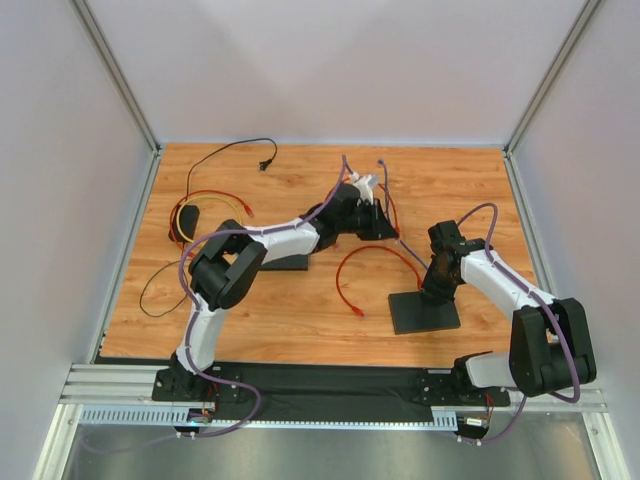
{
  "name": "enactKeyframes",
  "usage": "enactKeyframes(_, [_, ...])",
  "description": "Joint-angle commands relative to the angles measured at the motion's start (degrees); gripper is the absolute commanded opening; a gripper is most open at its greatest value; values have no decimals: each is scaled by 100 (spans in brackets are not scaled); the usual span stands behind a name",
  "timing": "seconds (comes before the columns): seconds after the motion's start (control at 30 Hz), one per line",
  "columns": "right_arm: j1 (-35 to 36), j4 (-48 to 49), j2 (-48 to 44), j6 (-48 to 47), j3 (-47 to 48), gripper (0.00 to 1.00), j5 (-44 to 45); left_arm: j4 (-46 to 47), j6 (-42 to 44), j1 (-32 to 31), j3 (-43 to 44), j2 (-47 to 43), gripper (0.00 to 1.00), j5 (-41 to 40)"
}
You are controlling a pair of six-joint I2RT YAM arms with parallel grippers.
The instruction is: Pull the plug from the switch port
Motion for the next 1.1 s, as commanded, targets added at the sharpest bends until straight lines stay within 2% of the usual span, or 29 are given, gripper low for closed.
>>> enactKeyframes(0.0, [6, 404, 321, -36, -400, 23, -44, -1335, 558, 537, 824, -221, 0, 347])
enactKeyframes(0.13, [15, 387, 313, -80, -356, 24, -53, -1995, 620, 986, 1526, 131, 0, 594])
enactKeyframes(0.23, [15, 351, 286, -98, -321, 24, -70, -2331, 892, 1198, 1652, 333, 2, 586])
enactKeyframes(0.33, [15, 316, 278, -124, -277, 24, -44, -2533, 1182, 1304, 1643, 412, 9, 454])
enactKeyframes(0.43, [6, 290, 295, -124, -242, 24, -35, -2753, 1471, 1322, 1591, 387, 21, 226])
enactKeyframes(0.47, [15, 281, 295, -133, -215, 24, -44, -2762, 1499, 1313, 1547, 378, 29, 182])
enactKeyframes(0.57, [15, 237, 286, -150, -163, 24, -9, -2859, 1551, 1330, 1450, 272, 42, -55])
enactKeyframes(0.73, [15, 167, 207, -159, -171, 24, 88, -3289, 1876, 1322, 1240, -228, 47, -820])
enactKeyframes(0.83, [15, 106, 85, -124, -198, 24, 167, -2878, 1851, 1313, 662, -711, 47, -664])
enactKeyframes(0.9, [-12, 44, 14, -89, -154, 24, 237, -2272, 1649, 1234, 344, -957, 46, -287])
enactKeyframes(1.07, [-292, -229, -205, -27, 57, 24, 237, -700, 1341, 804, -352, -933, 44, 452])
